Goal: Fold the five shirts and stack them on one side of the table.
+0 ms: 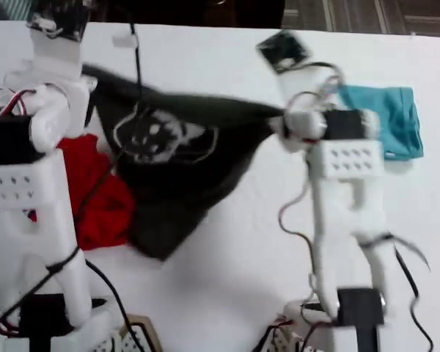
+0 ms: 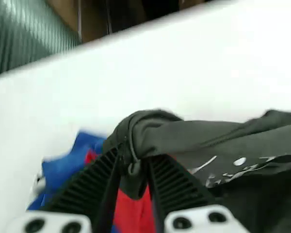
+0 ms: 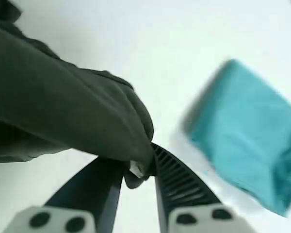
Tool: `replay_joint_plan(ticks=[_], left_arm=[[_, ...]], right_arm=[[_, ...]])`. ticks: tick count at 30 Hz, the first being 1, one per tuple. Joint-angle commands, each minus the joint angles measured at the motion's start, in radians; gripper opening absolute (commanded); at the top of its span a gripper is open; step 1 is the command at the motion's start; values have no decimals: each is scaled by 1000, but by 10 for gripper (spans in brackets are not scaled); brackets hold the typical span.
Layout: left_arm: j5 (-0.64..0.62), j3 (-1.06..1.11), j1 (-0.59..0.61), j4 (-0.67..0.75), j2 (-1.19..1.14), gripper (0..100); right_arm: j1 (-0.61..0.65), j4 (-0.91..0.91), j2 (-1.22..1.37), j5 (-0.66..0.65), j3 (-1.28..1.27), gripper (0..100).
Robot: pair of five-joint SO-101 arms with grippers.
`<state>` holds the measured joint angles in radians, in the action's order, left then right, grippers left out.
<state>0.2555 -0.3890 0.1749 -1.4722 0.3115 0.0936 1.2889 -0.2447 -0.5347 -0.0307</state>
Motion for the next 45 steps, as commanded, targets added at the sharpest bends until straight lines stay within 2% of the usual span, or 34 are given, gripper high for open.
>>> replay_joint_plan(ticks=[1, 4, 7, 11, 15, 19, 25, 29, 33, 35, 37, 41, 45], left_arm=[[-91, -153, -58, 20, 12, 26], [-141, -180, -86, 15, 12, 26], [-170, -166, -107, -77, 2, 27], [-170, 13, -121, -189, -29, 27], [-167, 272, -66, -204, -49, 28], [-149, 533, 11, -137, -64, 50], [37, 811, 92, -43, -66, 210], [160, 880, 157, -41, -68, 213], [267, 926, 272, 20, -71, 213], [318, 958, 339, 86, -72, 214], [362, 990, 393, 161, -72, 215], [402, 1052, 448, 298, -72, 217], [446, 1124, 491, 442, -72, 216]], right_arm=[[-94, 1, -166, -32, 26, 20], [-133, 1, -260, -32, 26, 20], [-139, 1, -343, -34, 26, 20], [-133, 15, -407, -34, 8, 20], [-82, 79, -418, -34, -100, 20], [8, 105, -443, -34, -288, 20], [59, 107, -588, -55, -609, 20], [-15, 59, -710, -187, -753, 20], [-168, -4, -777, -213, -793, 26], [-234, -4, -779, -210, -792, 66], [-285, -2, -779, -207, -796, 159], [-311, -4, -779, -213, -796, 323], [-311, -5, -782, -210, -796, 339]])
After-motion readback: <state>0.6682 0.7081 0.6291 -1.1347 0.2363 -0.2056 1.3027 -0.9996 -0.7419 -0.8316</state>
